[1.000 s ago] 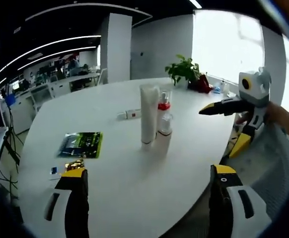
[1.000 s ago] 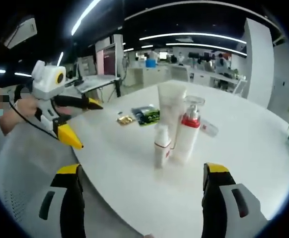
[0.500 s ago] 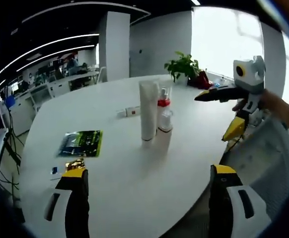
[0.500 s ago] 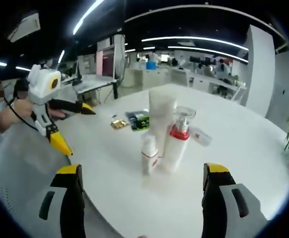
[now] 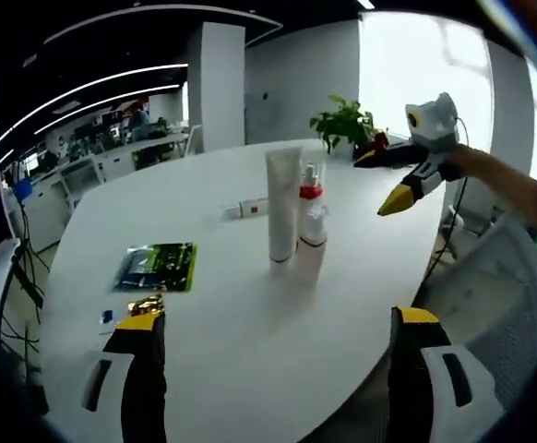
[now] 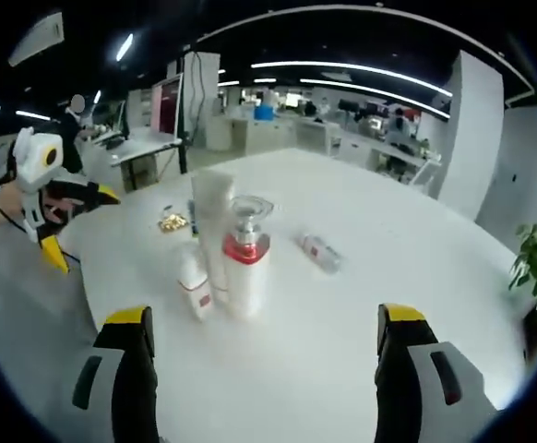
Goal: Arrange the skincare products in the storage area until every visible bottle or jar stands upright without overlapping.
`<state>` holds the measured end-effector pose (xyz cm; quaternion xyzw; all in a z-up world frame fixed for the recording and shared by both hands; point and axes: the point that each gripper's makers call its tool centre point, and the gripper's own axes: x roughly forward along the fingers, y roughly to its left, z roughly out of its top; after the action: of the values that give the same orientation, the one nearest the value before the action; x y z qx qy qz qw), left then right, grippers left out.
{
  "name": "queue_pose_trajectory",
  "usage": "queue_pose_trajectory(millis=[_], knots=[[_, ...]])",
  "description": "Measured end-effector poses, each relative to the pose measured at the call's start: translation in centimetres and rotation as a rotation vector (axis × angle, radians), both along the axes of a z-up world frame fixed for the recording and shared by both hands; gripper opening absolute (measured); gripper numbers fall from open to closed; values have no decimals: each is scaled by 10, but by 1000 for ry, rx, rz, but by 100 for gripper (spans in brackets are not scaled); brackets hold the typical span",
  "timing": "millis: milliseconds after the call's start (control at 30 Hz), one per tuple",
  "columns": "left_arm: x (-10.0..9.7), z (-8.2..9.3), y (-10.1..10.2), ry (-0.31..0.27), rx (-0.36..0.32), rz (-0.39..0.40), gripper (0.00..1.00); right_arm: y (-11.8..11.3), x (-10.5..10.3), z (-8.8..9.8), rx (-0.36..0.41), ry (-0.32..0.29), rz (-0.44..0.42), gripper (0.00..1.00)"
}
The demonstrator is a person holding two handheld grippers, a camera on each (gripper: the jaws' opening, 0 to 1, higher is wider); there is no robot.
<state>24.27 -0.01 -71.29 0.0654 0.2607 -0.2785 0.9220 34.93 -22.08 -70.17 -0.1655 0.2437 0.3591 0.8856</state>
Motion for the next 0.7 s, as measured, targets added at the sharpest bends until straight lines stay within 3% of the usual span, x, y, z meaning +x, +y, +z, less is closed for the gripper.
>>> queue_pose_trajectory(millis=[333,467,700], knots=[[0,0,0,4,1,-1,99,-19,52,-11,-121,-2,-11,84],[0,-1,0,8,1,-3,99,-18,68,-14,-174,-9,-17,82],[-1,-3,-1,14,6,-9,99,-4,108,-20,-192,-32,0,71]])
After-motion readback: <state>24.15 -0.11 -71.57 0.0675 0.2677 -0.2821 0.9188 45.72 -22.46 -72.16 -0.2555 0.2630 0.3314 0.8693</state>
